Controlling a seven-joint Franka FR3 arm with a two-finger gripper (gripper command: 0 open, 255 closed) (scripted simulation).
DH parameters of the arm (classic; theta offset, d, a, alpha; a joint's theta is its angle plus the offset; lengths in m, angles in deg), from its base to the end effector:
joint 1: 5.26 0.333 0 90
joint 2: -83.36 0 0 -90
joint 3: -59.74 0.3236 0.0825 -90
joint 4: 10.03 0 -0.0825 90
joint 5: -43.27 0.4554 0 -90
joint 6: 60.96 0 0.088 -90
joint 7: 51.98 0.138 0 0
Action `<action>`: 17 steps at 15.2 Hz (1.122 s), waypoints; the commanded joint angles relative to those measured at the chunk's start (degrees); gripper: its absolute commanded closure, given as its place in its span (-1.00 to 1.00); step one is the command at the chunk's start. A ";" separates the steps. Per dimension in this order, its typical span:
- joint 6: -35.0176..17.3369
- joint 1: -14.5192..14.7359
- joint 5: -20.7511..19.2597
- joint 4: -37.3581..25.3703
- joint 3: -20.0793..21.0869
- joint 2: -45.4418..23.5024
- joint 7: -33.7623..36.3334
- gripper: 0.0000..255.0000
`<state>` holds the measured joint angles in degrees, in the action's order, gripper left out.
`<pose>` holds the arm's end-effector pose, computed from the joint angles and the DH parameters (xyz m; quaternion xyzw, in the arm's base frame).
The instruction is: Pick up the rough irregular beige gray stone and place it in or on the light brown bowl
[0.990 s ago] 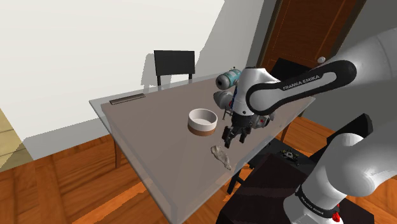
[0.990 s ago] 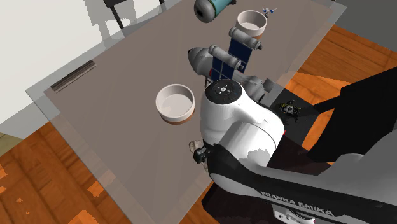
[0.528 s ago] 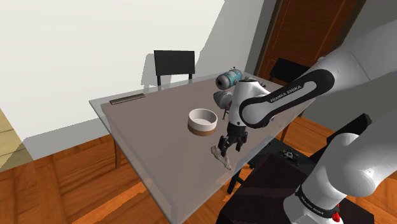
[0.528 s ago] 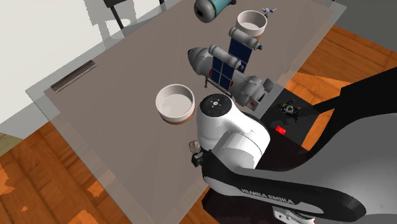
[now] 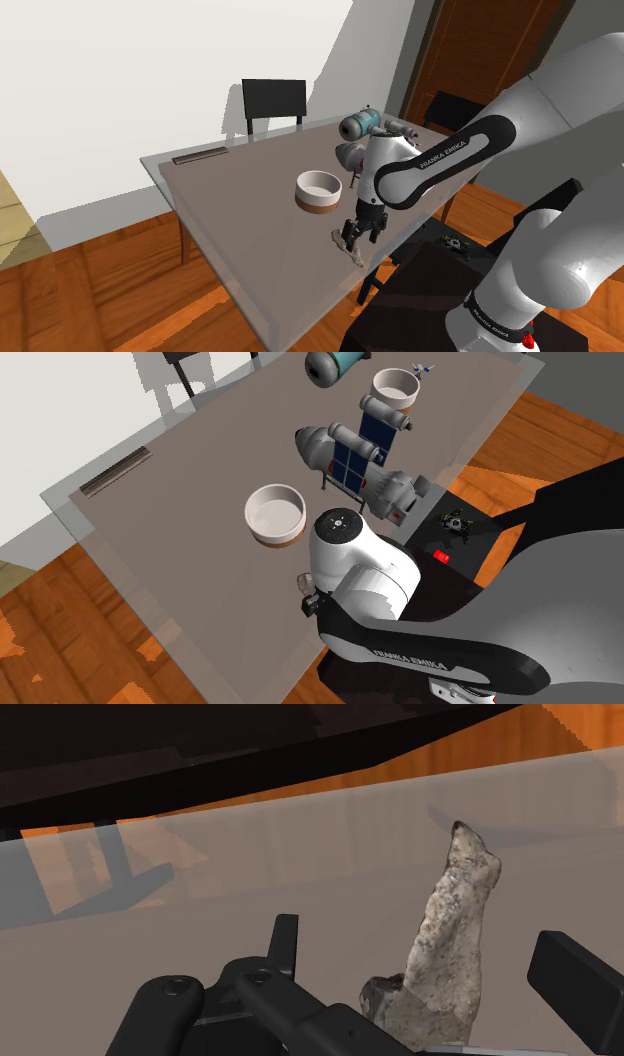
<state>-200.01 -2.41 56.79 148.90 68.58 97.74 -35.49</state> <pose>0.3973 0.0807 0.1971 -0.9879 0.1374 0.0588 0.0407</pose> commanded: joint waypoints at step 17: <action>2.10 -0.09 -0.25 -0.49 -0.12 1.79 0.24 -1.00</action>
<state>-197.90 -2.50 56.54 148.41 68.46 99.53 -35.25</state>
